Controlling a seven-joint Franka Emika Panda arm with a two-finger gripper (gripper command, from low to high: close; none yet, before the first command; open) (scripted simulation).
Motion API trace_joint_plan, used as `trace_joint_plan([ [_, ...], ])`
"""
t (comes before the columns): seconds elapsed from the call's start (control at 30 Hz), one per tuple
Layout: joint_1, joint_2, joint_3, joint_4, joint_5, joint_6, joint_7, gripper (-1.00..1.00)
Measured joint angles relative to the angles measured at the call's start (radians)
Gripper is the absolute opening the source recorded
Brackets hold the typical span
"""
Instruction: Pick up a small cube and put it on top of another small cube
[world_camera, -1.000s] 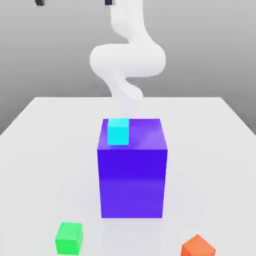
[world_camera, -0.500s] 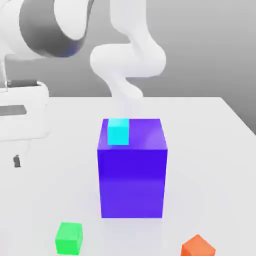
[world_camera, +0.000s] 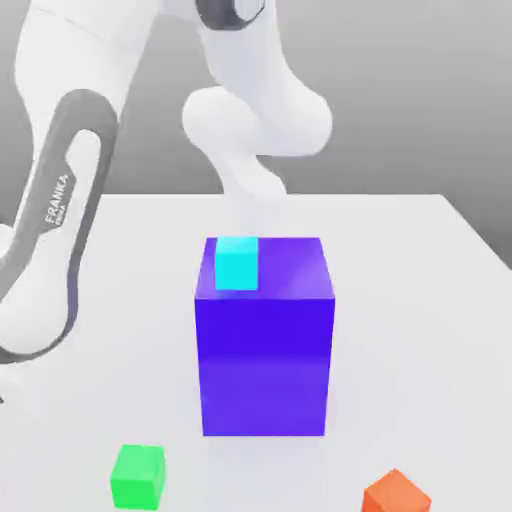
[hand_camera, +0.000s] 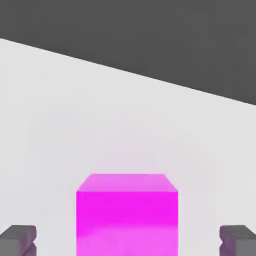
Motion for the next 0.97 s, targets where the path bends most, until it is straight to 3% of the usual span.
trace_joint_plan([
  [0.2, 0.001, -0.001, -0.001, 0.000, 0.000, -0.003, -0.001, -1.00],
  [0.33, 0.057, -0.125, -0.064, -0.041, -0.069, -0.086, 0.053, -1.00],
  [0.67, 0.372, -0.454, -0.072, -0.351, -0.285, -0.060, 0.437, -1.00],
  [0.83, 0.357, -0.348, 0.000, -0.374, -0.195, 0.065, 0.399, -1.00],
  [0.87, 0.347, -0.325, 0.014, -0.372, -0.176, 0.085, 0.386, 1.00],
  [0.97, 0.347, -0.325, 0.014, -0.372, -0.176, 0.085, 0.386, 1.00],
])
